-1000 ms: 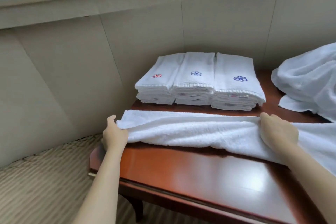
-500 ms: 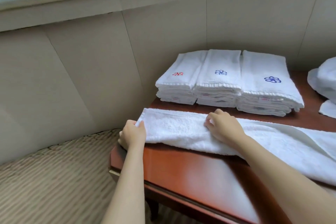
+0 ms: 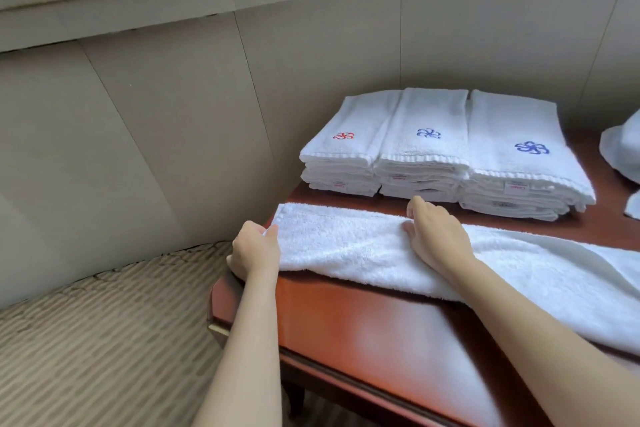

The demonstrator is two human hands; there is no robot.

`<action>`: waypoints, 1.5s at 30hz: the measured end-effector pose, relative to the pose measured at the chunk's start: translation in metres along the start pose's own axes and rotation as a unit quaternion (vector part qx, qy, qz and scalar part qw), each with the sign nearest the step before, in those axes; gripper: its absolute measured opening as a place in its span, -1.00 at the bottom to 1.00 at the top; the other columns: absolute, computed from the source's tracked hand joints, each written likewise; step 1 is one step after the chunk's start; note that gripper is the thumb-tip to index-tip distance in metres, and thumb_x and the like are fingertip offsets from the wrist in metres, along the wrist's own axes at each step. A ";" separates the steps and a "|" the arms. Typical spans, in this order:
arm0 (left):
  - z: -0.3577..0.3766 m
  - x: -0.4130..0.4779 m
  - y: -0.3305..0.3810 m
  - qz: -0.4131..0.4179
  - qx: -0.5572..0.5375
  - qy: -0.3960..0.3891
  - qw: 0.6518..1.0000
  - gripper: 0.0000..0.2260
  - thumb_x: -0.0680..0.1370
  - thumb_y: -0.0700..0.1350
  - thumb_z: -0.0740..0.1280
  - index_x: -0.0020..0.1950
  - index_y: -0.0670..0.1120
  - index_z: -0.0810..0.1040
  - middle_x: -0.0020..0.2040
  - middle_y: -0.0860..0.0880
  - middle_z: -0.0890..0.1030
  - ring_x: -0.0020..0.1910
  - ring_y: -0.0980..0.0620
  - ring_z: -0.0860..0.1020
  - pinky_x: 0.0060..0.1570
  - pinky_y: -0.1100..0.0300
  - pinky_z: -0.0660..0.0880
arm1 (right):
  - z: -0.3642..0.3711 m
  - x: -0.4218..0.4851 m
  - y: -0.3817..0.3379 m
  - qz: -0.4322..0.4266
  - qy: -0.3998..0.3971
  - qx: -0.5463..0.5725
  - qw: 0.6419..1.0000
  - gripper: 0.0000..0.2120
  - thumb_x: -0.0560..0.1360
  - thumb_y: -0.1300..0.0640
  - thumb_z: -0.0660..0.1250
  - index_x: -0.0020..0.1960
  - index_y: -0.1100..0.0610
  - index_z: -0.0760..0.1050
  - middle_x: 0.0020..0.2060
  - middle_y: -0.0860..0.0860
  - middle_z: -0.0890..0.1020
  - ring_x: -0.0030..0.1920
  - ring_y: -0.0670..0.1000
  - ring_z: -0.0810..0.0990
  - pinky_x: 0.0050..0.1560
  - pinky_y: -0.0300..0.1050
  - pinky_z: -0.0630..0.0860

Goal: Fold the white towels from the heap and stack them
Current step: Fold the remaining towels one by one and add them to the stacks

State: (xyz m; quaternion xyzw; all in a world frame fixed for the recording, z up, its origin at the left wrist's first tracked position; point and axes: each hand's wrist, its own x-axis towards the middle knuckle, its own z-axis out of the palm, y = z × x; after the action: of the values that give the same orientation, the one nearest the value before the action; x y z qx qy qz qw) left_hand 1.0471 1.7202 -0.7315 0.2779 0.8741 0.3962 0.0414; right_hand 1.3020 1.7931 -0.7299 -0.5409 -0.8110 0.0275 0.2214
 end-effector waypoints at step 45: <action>0.115 -0.261 0.171 0.452 0.226 -0.325 0.799 -0.57 0.65 0.09 -0.06 0.53 0.09 0.13 0.56 0.03 0.10 0.53 0.00 0.05 0.43 -0.17 0.00 | -0.155 -0.181 0.238 0.208 0.046 -0.246 0.946 -0.56 0.50 0.25 0.14 0.37 0.13 0.34 0.28 0.17 0.42 0.35 0.20 0.34 0.45 0.17 -0.16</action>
State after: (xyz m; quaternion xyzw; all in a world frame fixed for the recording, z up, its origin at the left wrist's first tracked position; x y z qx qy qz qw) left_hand 1.3782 1.7530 -0.7259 0.7553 0.6493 0.0476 0.0755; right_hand 1.6252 1.7003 -0.7171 -0.7360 -0.6507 -0.1524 0.1080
